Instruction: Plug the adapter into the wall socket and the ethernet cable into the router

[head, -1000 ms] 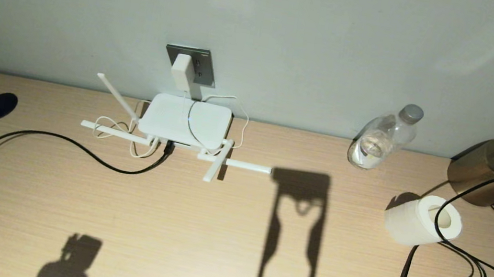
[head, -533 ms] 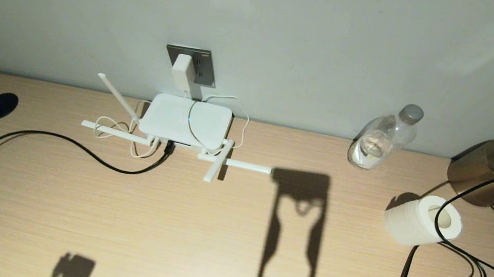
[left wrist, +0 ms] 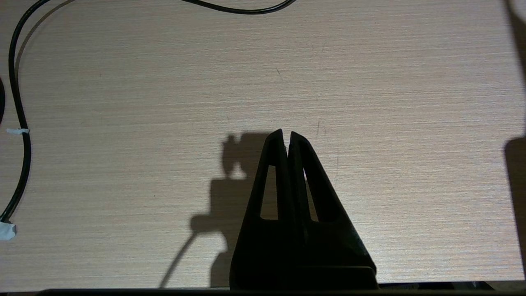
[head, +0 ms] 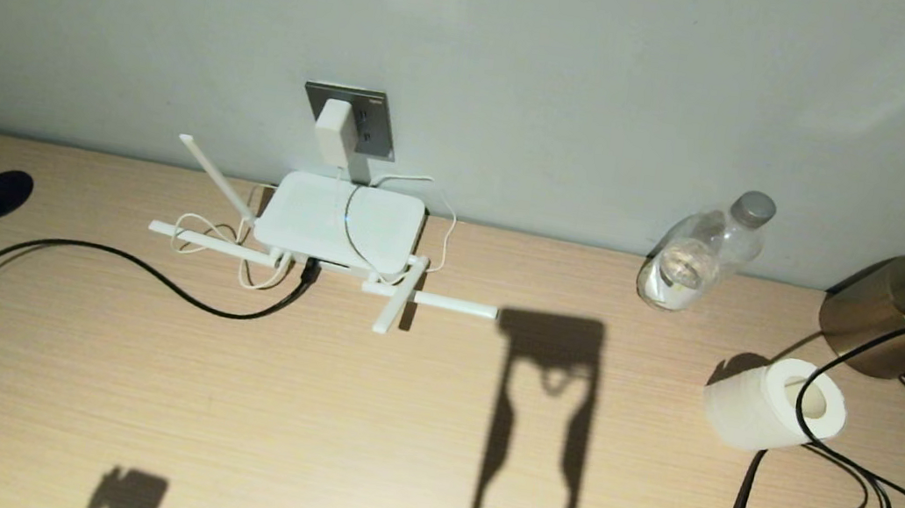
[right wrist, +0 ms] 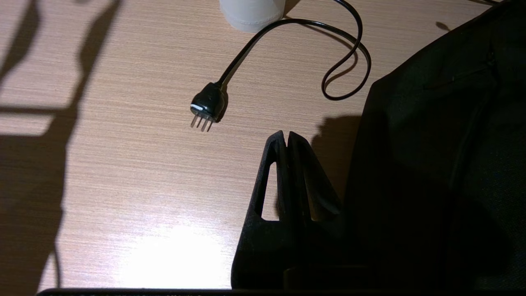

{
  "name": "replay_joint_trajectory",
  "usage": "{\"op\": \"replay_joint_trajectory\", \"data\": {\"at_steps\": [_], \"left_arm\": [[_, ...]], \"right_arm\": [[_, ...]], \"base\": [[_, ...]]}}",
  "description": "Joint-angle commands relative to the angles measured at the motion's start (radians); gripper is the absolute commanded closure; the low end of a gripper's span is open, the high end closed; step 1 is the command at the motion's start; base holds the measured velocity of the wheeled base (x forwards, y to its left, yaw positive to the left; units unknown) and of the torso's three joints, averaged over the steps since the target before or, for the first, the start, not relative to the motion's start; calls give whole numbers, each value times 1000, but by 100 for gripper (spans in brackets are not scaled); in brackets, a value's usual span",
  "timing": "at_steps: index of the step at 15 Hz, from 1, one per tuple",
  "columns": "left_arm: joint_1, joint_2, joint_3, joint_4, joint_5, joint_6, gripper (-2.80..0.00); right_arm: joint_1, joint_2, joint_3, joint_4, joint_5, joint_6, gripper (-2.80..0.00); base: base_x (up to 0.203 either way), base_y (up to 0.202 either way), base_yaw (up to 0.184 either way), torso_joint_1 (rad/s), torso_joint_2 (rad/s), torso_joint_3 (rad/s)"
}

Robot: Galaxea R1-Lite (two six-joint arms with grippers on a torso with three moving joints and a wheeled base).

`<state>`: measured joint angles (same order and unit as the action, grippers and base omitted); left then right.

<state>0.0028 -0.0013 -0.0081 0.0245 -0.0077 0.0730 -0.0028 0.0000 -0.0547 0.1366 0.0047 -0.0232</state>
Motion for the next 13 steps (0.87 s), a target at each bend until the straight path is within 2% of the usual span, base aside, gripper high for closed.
{"op": "replay_joint_trajectory", "data": {"at_steps": [1,13], "left_arm": [[0,0,0,0,0,1,0],[0,0,0,0,0,1,0]], "right_arm": [[1,0,1,1,2,-9,0],[0,1,2,1,0,-34,0]], "base": [[0,0,0,0,0,0],[0,0,0,0,0,0]]}}
